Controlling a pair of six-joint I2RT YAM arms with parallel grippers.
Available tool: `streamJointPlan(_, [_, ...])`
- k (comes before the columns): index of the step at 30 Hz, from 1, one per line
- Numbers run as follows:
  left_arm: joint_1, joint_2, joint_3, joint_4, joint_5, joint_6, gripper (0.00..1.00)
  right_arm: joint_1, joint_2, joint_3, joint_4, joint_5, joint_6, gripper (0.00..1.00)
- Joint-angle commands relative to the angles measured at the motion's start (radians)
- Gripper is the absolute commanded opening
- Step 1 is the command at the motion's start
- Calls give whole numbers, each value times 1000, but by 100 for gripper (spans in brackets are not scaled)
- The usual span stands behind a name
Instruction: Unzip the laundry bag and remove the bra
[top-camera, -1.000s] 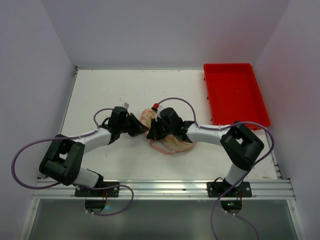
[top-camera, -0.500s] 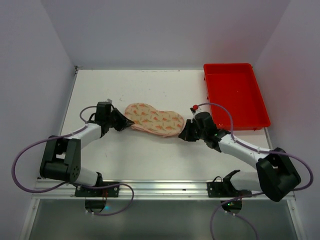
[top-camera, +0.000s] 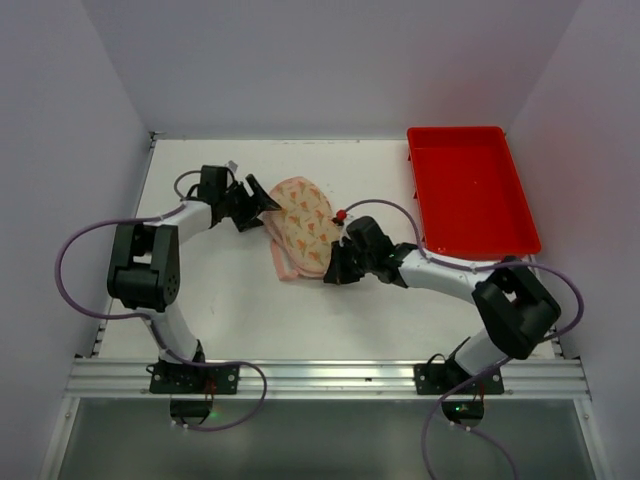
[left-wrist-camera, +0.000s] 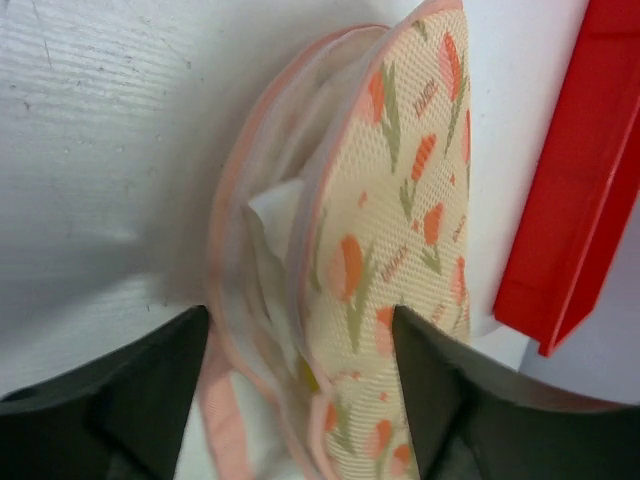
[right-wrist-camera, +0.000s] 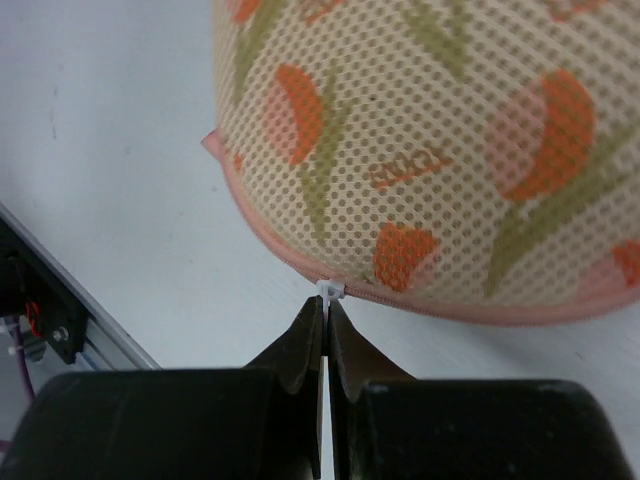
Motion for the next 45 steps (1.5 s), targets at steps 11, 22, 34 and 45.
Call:
streamJointPlan(11, [-119, -437, -444, 143, -3, -186, 100, 120, 238, 288, 122, -60, 39, 0])
streamJointPlan(22, [-263, -403, -496, 283, -96, -308, 34, 157, 226, 256, 81, -25, 24, 0])
streamJointPlan(34, [-256, -360, -472, 178, 78, -119, 0, -39, -57, -55, -88, 135, 42, 0])
streamJointPlan(45, [-141, -363, -506, -53, 187, 112, 0, -194, -81, -61, -154, 107, 10, 0])
